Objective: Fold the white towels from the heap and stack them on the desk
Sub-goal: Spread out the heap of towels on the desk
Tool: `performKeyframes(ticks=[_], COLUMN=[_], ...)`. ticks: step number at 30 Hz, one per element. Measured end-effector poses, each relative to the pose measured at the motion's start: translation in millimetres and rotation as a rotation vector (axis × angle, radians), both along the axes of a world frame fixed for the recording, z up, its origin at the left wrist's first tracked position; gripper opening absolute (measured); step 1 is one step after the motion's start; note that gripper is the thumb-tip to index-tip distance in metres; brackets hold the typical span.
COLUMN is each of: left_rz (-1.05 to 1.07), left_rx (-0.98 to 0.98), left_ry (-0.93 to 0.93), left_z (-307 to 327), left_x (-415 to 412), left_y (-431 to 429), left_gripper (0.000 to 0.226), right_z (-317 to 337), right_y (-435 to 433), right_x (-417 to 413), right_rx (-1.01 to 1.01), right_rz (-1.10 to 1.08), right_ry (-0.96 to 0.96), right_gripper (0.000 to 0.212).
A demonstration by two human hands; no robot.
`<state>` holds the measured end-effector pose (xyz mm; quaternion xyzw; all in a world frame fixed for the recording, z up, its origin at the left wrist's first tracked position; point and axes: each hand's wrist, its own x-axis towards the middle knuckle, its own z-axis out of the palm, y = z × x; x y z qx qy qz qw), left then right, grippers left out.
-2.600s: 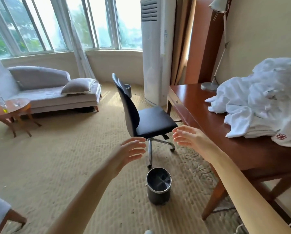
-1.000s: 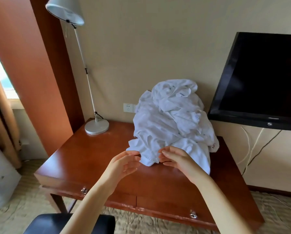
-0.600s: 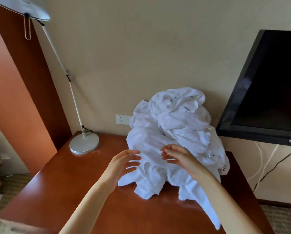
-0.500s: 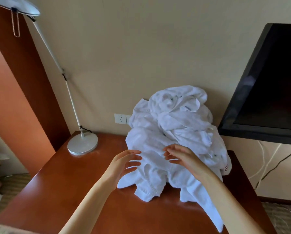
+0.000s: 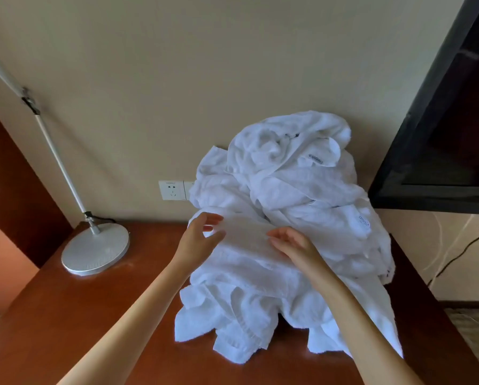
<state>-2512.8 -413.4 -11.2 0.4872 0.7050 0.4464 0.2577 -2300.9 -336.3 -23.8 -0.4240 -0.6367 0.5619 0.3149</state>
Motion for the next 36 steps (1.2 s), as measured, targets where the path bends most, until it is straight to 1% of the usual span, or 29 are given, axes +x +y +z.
performKeyframes(ticks=[1,3,4,6,8,11,15,18,20,22,26,30,33,36], left_rz=[0.011,0.013,0.0,-0.076,-0.167,-0.264,-0.303,-0.391,-0.462,-0.53,-0.615,-0.656,-0.664,-0.568], left_rx=[0.039,0.18,0.252,0.325,0.336,0.42,0.498,0.552,0.527,0.459,0.333,0.234,0.236,0.322], left_ry=[0.145,0.485,0.61,0.737,0.734,0.637,0.518,0.535,0.51,0.463,0.476,0.469,0.462,0.421], left_z=[-11,-32,-40,-53,-66,-83,-101,-115,-123,-127,-134,-137,-131,-104], left_x=[-4,-11,-14,-21,-27,-32,-37,-46,-57,-69,-85,-88,-88,-88], left_y=[8,23,28,38,45,51,47,30,11,-10,-42,-63,-65,-44], left_gripper=[0.031,0.043,0.049,0.058,0.065,0.074,0.083,0.088,0.083,0.077,0.074,0.075,0.074,0.07], right_z=[-11,-33,-42,-57,-69,-88,-115,-133,-143,-148,-146,-140,-123,-92], right_y=[4,10,12,14,12,3,-20,-47,-67,-83,-101,-112,-113,-102], right_x=[-6,-15,-19,-25,-31,-36,-37,-40,-47,-54,-63,-67,-65,-57], right_rx=[0.028,0.103,0.157,0.279,0.394,0.548,0.842,0.938,0.927,0.876,0.767,0.698,0.649,0.657], right_rz=[-0.022,-0.07,-0.089,-0.137,-0.187,-0.251,-0.304,-0.361,-0.407,-0.443,-0.409,-0.406,-0.399,-0.417], right_ry=[0.006,0.023,0.023,0.015,0.026,0.03,-0.078,-0.198,-0.223,-0.252,-0.387,-0.418,-0.435,-0.408], right_gripper=[0.011,0.009,0.011,0.013,0.01,0.013,0.031,0.043,0.046,0.043,0.043,0.047,0.045,0.043])
